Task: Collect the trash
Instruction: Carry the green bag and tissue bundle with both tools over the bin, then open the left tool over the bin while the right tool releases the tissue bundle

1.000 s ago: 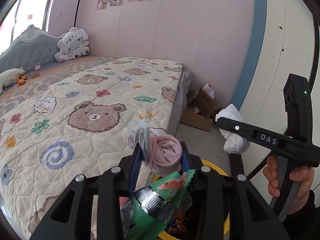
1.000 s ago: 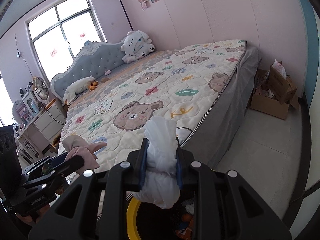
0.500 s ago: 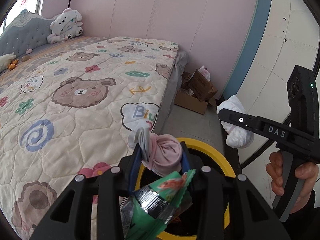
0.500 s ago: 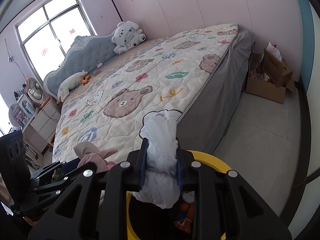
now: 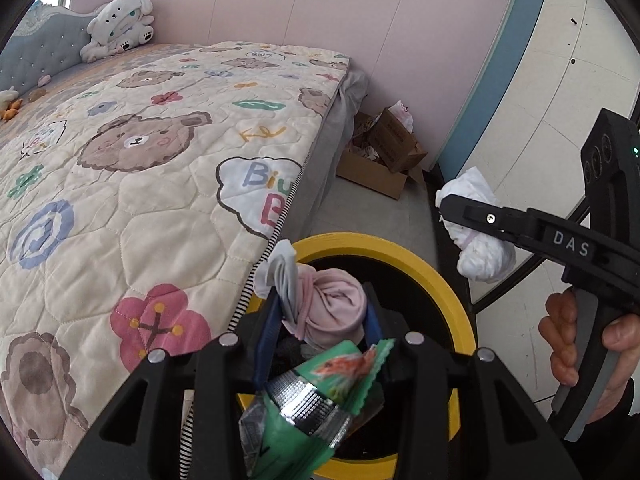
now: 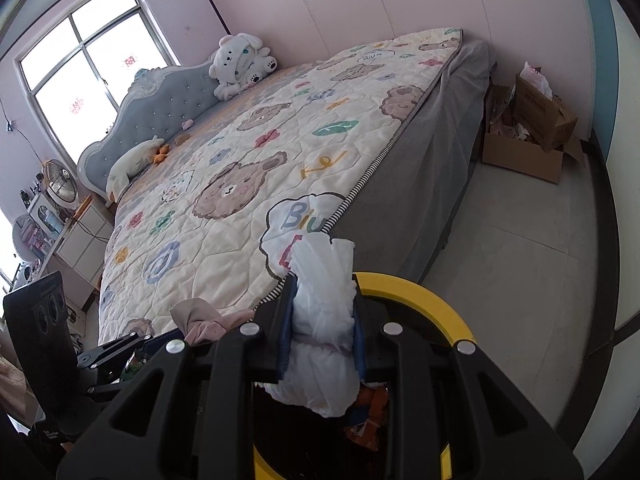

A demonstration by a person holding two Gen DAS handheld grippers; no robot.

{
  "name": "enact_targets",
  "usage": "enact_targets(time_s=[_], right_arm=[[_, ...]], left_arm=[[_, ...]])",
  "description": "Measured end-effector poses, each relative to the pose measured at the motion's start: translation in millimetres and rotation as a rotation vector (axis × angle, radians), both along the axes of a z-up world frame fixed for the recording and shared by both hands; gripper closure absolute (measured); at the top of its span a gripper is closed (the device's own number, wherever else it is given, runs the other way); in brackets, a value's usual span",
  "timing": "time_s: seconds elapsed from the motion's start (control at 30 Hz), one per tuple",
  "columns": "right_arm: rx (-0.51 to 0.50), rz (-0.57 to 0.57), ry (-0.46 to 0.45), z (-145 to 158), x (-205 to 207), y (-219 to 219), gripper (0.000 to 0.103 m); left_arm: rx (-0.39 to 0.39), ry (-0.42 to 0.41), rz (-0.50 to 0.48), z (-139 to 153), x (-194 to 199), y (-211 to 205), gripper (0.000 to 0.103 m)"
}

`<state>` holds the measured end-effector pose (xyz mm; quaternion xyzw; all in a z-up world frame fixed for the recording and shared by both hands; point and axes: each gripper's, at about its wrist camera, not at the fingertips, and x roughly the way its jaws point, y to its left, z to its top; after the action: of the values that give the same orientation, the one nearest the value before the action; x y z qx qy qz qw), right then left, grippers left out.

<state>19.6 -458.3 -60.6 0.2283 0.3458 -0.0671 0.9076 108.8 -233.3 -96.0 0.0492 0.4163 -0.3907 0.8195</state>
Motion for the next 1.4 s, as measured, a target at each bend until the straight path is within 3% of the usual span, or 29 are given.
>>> enact_targets(time_s=[0.93,1.13,1.4], right_arm=[[0.016,-0.031,0.027,-4.0,-4.7,-7.0,0.075],[0.018,-0.071,0.028,-4.2,-7.5,-12.8,0.058],[0.019,-0.081,0.019,0.3,-10.6,-14.8,0.058]], left_arm=[[-0.006,-0.001,-0.023,6.3,-10.2,0.3,0.06],[-0.019,-0.014,-0.027,10.2,-13.6,3.3,0.042],[-0.04,-0.015,-0.017,15.4,-13.3,11.4,0.041]])
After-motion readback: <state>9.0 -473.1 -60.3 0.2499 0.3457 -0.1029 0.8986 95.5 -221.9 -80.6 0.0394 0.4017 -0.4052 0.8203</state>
